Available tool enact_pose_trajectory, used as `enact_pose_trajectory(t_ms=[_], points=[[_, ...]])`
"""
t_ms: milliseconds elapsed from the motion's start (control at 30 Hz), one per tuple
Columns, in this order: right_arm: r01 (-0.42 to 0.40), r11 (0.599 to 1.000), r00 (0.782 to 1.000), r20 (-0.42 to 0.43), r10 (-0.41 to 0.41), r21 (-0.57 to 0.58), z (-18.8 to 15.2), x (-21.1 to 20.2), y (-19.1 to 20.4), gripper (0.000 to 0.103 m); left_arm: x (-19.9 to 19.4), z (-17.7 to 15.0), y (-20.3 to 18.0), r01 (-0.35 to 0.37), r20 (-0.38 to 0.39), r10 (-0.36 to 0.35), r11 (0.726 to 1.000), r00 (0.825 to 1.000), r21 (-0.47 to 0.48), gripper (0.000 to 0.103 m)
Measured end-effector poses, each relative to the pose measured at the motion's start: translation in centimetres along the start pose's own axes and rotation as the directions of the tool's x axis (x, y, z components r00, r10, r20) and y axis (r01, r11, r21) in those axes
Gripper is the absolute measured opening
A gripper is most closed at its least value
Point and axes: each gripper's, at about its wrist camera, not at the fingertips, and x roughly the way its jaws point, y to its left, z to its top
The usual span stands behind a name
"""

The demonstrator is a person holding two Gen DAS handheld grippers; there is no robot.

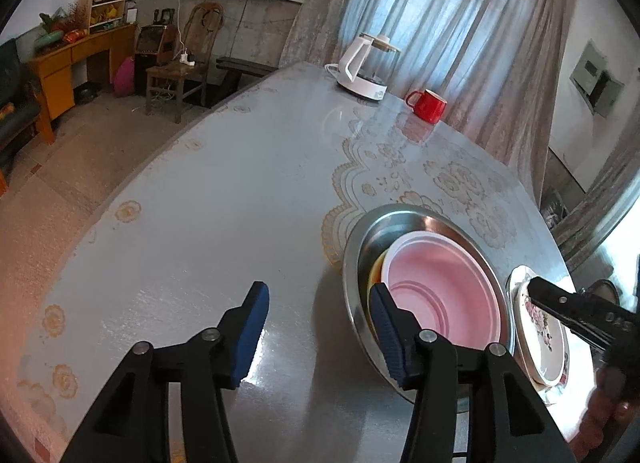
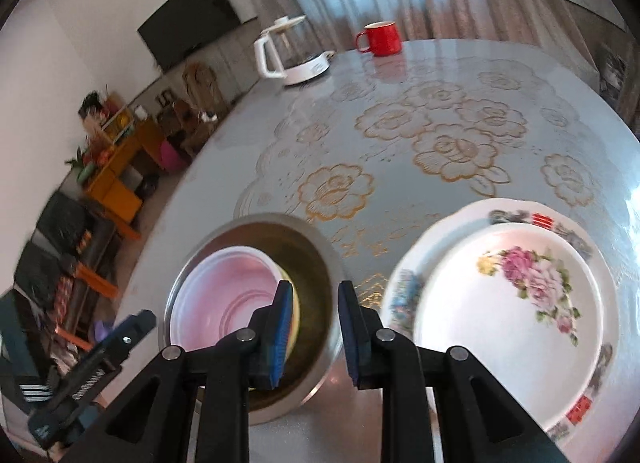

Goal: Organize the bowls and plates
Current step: 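Move both grippers to the rim of the steel bowl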

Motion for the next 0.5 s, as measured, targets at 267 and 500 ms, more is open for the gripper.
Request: enact_pose_trajectory(t_ms=[267, 500], points=[[-0.029, 0.999, 0.998, -0.046, 0.03, 0.029, -0.5, 0.6, -0.4, 0.023, 0.9, -0.2, -0.1, -0.006, -0.023, 0.006, 1.0, 1.0, 0.007, 0.053], [-0.013, 1.0, 0.997, -0.074, 0.015, 0.023, -1.4, 1.8, -0.2, 0.024, 1.4, -0.1, -0.1, 0.008, -0.037, -0.007, 1.0, 0.999, 0.007, 0.053]])
